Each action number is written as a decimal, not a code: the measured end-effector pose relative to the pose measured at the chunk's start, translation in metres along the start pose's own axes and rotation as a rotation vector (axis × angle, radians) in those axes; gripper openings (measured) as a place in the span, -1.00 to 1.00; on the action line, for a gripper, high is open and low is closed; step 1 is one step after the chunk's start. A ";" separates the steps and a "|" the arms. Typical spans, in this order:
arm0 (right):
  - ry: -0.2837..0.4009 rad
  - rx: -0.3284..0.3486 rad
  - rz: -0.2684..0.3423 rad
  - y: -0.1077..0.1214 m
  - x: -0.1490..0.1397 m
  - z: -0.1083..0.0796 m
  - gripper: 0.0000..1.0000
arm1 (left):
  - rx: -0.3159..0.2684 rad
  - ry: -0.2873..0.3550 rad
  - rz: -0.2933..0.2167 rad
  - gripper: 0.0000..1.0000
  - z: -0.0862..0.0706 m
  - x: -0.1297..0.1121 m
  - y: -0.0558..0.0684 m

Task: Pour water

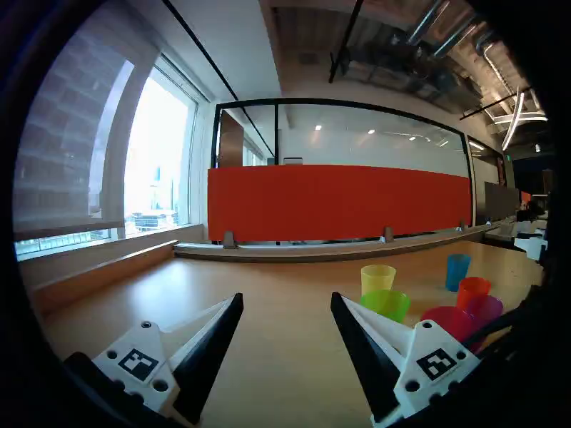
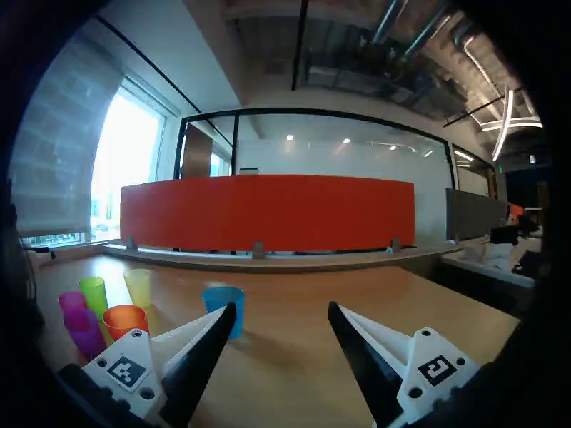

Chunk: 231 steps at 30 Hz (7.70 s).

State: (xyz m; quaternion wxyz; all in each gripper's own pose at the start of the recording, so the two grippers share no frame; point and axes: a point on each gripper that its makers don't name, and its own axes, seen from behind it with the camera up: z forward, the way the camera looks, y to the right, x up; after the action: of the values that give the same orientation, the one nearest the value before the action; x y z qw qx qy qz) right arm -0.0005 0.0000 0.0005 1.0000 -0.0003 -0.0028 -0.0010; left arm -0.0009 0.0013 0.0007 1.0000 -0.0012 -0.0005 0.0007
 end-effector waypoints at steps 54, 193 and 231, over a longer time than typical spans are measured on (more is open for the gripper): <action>-0.261 0.468 -0.189 -0.073 0.055 0.041 1.00 | -0.567 -0.260 0.165 0.81 0.057 0.016 0.100; -0.485 0.521 -0.297 -0.083 -0.038 0.109 1.00 | -0.755 -0.507 0.314 0.72 0.076 -0.073 0.149; -0.591 0.498 -0.260 -0.096 -0.094 0.140 0.92 | -0.746 -0.500 0.305 0.72 0.079 -0.067 0.142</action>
State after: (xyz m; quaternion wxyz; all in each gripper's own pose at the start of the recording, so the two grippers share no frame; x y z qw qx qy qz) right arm -0.0956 -0.0958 0.1402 0.9172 0.2420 -0.2901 -0.1264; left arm -0.0687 0.1431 0.0789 0.8890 -0.3601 -0.2412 0.1477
